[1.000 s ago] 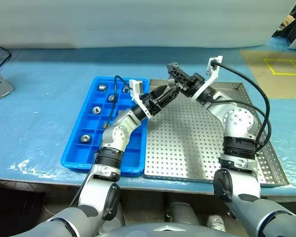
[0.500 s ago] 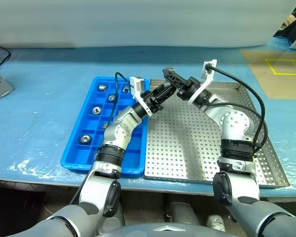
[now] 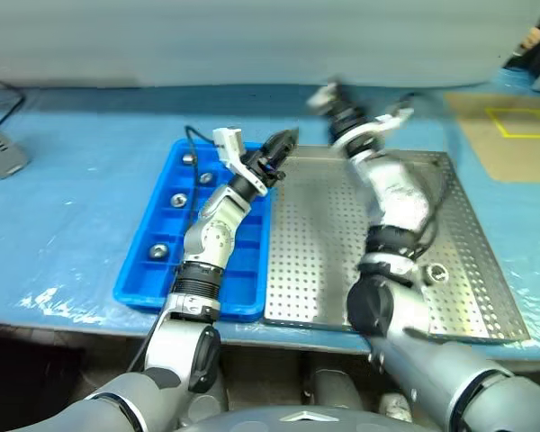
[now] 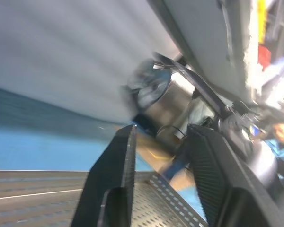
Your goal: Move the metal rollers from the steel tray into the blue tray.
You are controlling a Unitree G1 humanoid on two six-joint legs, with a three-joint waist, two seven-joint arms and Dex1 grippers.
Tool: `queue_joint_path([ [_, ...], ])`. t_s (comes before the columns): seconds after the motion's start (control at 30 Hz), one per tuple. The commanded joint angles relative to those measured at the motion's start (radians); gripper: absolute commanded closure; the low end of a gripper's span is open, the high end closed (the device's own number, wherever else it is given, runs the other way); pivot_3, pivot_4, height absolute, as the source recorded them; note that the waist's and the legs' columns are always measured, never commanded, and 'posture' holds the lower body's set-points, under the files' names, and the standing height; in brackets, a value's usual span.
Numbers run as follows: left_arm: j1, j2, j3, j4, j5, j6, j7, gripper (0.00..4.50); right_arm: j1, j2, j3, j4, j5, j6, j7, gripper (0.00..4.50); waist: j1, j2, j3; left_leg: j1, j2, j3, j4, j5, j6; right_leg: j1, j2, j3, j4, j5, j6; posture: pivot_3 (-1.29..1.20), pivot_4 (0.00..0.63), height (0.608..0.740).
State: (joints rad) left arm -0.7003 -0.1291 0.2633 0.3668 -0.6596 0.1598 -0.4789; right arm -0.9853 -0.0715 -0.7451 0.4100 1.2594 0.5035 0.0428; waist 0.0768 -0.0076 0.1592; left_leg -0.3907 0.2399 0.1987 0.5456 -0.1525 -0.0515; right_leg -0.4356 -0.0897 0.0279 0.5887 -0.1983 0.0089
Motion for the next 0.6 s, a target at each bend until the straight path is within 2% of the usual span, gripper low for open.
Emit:
queue_joint_path([
  [0.03, -0.003, -0.028, 0.087, -0.078, -0.098, -0.028, 0.078, 2.84, 0.081, -0.055, 0.200, -0.096, -0.154, 0.066, 0.113, 2.82, -0.004, -0.001, -0.001, 0.000, -0.001, 0.000, 0.001, -0.001, 0.001, 0.001, 0.000, 0.001, 0.000, 0.003, 0.005, -0.10, 0.150, 0.740],
  [0.13, 0.040, 0.026, 0.037, -0.187, -0.080, 0.034, 0.035, 2.84, 0.185, -0.187, 0.561, -0.238, -0.443, 0.075, 0.321, 2.82, -0.024, -0.001, 0.000, -0.003, -0.001, -0.001, 0.002, -0.002, 0.000, -0.002, 0.000, 0.000, -0.001, 0.006, 0.010, -0.10, 0.150, 0.740],
  [0.2, 0.054, 0.073, 0.007, -0.230, -0.066, 0.068, 0.008, 2.84, 0.212, -0.213, 0.636, -0.263, -0.495, 0.073, 0.391, 2.82, -0.034, -0.001, 0.000, -0.005, 0.001, -0.003, 0.000, -0.001, -0.003, -0.005, 0.002, -0.002, -0.001, 0.005, 0.010, -0.09, 0.150, 0.740],
  [0.4, 0.085, 0.219, -0.191, -0.277, 0.051, 0.143, -0.139, 2.84, 0.187, -0.171, 0.619, -0.230, -0.504, 0.061, 0.422, 2.82, -0.017, -0.001, 0.000, -0.005, 0.000, -0.003, 0.002, 0.000, -0.003, -0.005, 0.000, -0.002, 0.000, 0.003, 0.006, -0.06, 0.150, 0.740],
  [0.5, 0.079, 0.210, -0.200, -0.280, 0.019, 0.160, -0.179, 2.21, 0.185, -0.147, 0.623, -0.238, -0.512, 0.070, 0.437, 2.82, -0.006, -0.002, 0.000, -0.005, -0.001, -0.003, 0.005, 0.001, -0.001, -0.004, -0.001, -0.001, 0.001, 0.003, 0.005, -0.06, 0.150, 0.740],
  [0.6, 0.077, 0.192, -0.217, -0.269, 0.028, 0.173, -0.187, 1.25, 0.176, -0.116, 0.607, -0.242, -0.500, 0.075, 0.435, 2.82, -0.006, -0.002, 0.000, -0.004, 0.000, -0.003, 0.006, 0.002, -0.001, -0.003, -0.001, -0.001, 0.003, 0.003, 0.005, -0.06, 0.150, 0.740],
])
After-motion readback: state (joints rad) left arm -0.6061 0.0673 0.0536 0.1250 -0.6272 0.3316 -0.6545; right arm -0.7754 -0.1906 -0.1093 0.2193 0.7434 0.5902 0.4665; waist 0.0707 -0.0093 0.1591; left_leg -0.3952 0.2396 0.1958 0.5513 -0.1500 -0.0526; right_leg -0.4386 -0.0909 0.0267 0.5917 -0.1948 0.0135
